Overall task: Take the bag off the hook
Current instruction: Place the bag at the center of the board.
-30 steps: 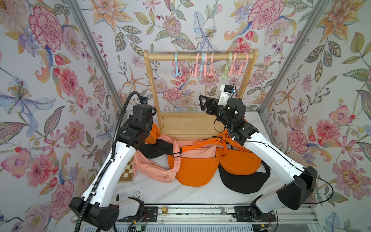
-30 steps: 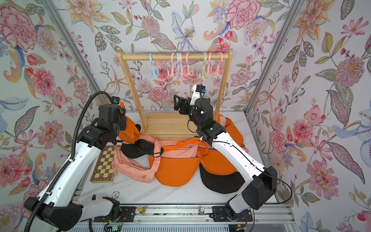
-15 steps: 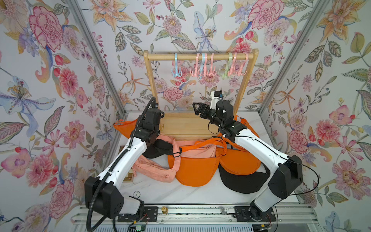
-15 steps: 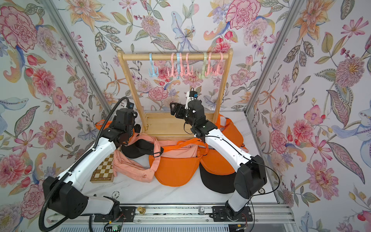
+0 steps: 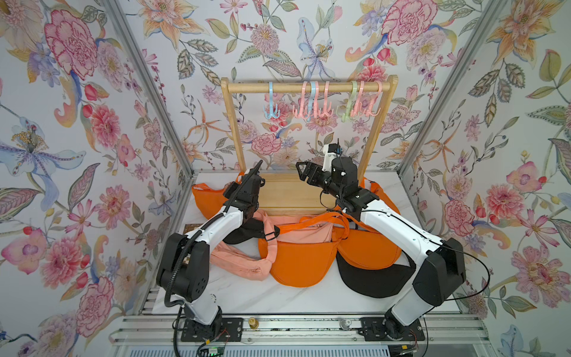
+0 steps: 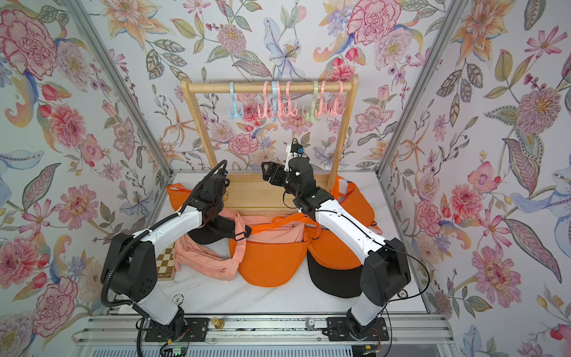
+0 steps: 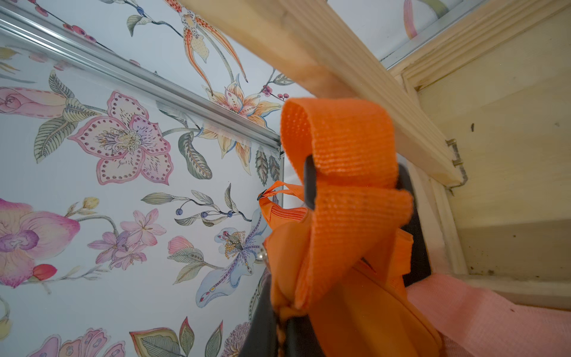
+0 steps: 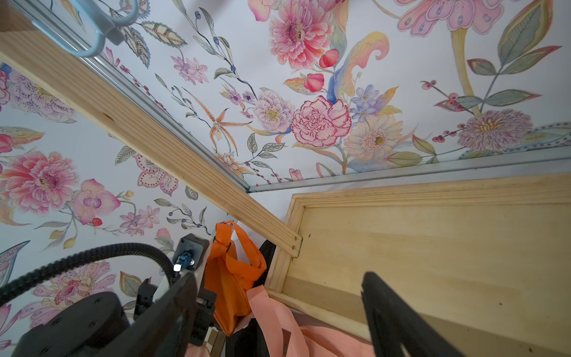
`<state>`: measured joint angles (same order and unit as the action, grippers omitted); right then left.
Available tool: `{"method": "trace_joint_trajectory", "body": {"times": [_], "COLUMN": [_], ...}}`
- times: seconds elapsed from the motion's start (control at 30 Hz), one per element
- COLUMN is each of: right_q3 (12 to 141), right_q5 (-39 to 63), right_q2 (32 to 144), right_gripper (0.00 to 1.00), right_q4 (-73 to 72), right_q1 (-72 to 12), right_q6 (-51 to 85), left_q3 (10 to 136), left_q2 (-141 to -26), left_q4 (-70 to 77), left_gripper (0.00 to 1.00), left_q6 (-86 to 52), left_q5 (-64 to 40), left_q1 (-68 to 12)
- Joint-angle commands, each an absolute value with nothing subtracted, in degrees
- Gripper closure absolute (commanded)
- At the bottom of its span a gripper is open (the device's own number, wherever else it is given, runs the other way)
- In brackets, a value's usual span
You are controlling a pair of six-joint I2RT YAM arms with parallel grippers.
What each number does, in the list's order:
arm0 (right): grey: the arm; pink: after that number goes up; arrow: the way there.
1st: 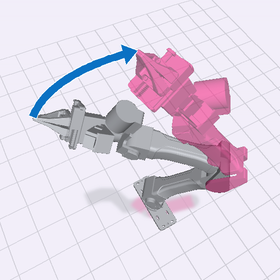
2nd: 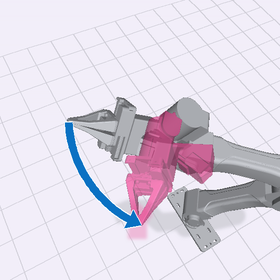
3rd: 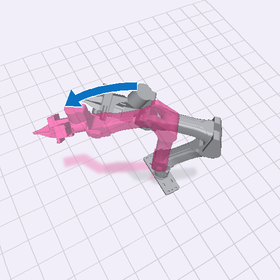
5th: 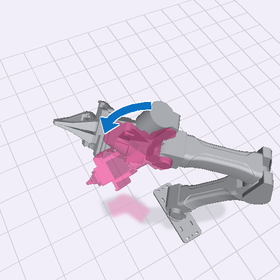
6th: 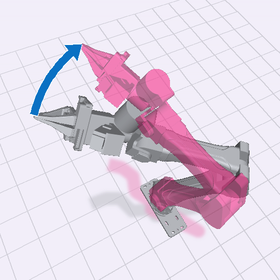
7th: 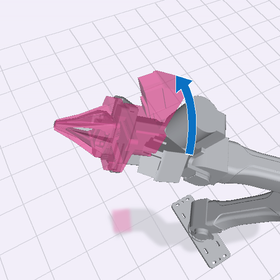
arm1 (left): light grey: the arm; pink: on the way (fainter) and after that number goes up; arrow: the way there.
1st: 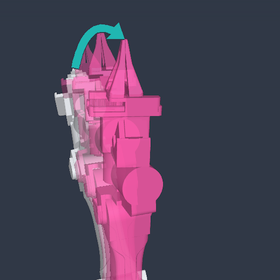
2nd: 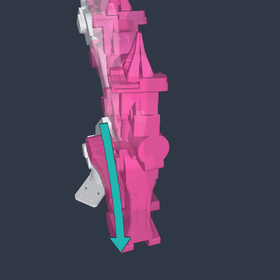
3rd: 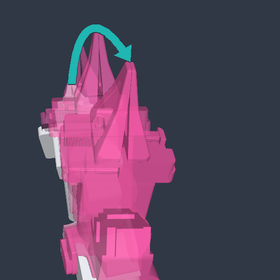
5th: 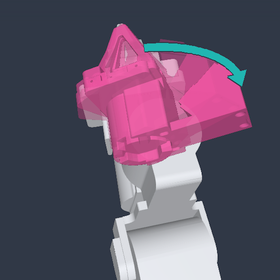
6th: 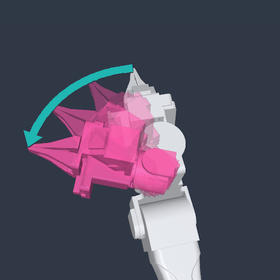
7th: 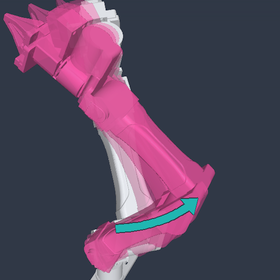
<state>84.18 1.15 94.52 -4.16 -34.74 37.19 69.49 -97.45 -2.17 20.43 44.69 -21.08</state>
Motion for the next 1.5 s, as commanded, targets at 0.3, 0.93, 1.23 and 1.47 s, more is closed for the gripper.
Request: {"method": "trace_joint_trajectory", "body": {"times": [0.3,0.93,1.23,1.47], "right_q3": [82.4,79.6,79.5,82.9], "right_q5": [1.9,0.9,0.2,-5.4], "right_q2": [95.5,93.3,91.5,88.9], "right_gripper": [0.16,0.16,0.16,0.15], "right_q4": [-4.8,-4.8,-3.6,3.5], "right_q1": [-34.1,-33.5,-33.6,-33.3], "right_q6": [38.4,38.5,36.9,29.3], "left_q3": [69.2,73.7,70.9,63.0], "left_q2": [-105.8,-111.5,-96.5,-77.0], "left_q4": [25.1,12.0,0.7,-5.8], "left_gripper": [0.91,0.06,0.00,0.00], "left_q6": [44.4,26.9,8.6,-4.5], "left_q5": [54.8,46.6,37.7,25.3], "left_q1": [-21.8,-21.2,-22.8,-22.8]}}
